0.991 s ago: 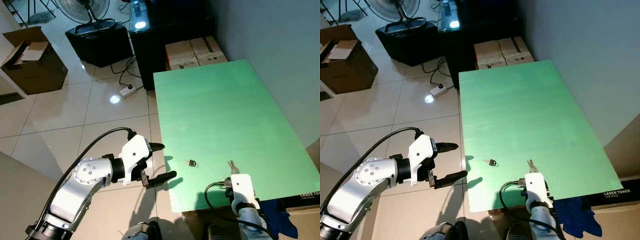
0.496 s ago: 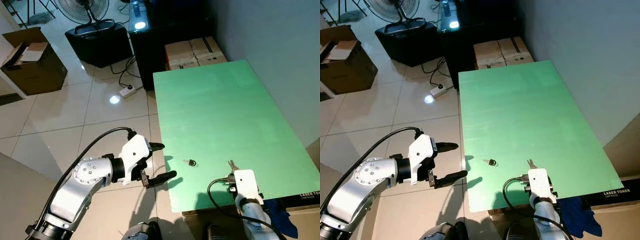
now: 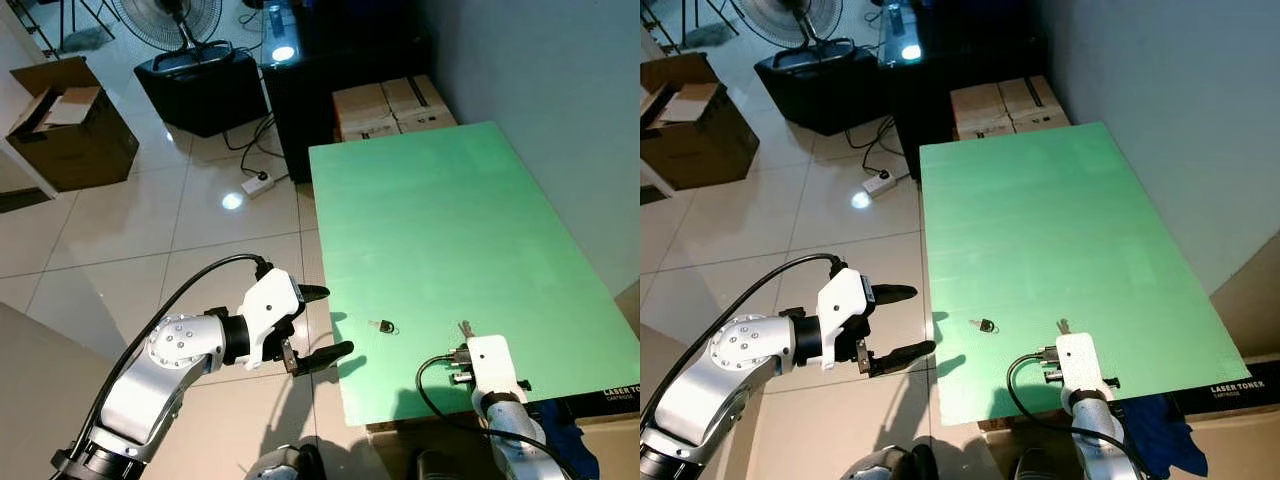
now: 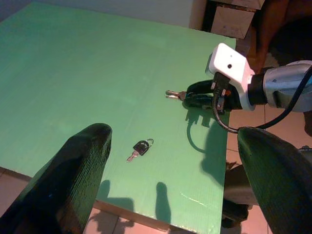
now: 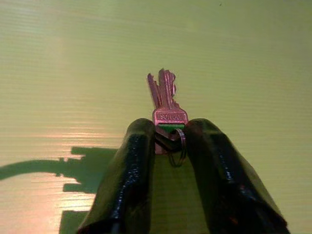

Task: Hang keys on a hook

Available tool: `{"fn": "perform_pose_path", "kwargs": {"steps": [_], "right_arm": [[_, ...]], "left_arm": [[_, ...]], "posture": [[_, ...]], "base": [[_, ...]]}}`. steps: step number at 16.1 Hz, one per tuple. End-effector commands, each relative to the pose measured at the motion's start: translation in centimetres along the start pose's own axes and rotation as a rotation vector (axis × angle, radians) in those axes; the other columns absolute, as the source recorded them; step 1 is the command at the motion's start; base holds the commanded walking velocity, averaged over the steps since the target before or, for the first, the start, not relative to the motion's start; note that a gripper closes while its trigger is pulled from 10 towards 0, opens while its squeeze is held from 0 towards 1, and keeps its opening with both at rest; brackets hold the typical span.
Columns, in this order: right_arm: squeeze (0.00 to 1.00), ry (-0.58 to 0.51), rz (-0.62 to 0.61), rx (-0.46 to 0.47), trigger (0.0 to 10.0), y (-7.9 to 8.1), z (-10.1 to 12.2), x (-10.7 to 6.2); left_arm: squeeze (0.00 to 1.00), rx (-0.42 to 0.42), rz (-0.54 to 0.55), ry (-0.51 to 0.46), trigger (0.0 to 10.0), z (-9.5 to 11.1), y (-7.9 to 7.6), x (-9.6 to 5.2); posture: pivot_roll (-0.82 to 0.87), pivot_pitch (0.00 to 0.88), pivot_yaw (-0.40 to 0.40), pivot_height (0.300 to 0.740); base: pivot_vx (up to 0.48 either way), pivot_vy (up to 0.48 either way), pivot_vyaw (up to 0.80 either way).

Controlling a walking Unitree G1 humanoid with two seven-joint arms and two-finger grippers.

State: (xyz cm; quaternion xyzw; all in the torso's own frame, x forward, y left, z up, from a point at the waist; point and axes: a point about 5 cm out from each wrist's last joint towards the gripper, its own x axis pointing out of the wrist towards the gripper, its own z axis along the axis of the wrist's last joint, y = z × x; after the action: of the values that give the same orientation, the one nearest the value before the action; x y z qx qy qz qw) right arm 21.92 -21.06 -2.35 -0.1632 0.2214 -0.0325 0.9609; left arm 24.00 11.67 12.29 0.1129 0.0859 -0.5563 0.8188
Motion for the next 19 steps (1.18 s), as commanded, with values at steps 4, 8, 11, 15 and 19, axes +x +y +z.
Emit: {"fn": "perform_pose_path", "kwargs": {"steps": [4, 8, 11, 15, 19], "right_arm": [[0.00, 0.020, 0.028, 0.017, 4.1, 1.1, -0.7, -0.5], [0.00, 0.026, 0.024, 0.026, 0.0, 1.2, -0.9, -0.6], [0.00, 0.026, 0.019, 0.032, 0.0, 1.1, -1.0, -0.6], [0.00, -0.035, -0.016, 0.036, 0.0, 0.7, 0.1, -0.5], [0.00, -0.268, -0.166, -0.048, 0.0, -1.1, 4.8, -0.6]], "left_arm": [[0.00, 0.013, -0.005, 0.017, 10.0, 0.0, 0.0, -0.4], [0.00, 0.014, -0.007, 0.020, 10.0, 0.0, 0.0, -0.4], [0.00, 0.014, -0.005, 0.019, 10.0, 0.0, 0.1, -0.4], [0.00, 0.028, 0.020, 0.014, 10.0, 0.1, 0.3, -0.3], [0.00, 0.071, 0.103, 0.010, 10.0, 0.1, 1.3, -0.4]], "posture": [[-0.02, 0.109, 0.182, 0.740], [-0.02, 0.111, 0.184, 0.740], [-0.02, 0.110, 0.185, 0.740], [-0.02, 0.113, 0.181, 0.740], [-0.03, 0.108, 0.185, 0.740]], "base": [[0.000, 0.000, 0.00], [0.000, 0.000, 0.00], [0.000, 0.000, 0.00], [0.000, 0.000, 0.00], [0.000, 0.000, 0.00]]}}
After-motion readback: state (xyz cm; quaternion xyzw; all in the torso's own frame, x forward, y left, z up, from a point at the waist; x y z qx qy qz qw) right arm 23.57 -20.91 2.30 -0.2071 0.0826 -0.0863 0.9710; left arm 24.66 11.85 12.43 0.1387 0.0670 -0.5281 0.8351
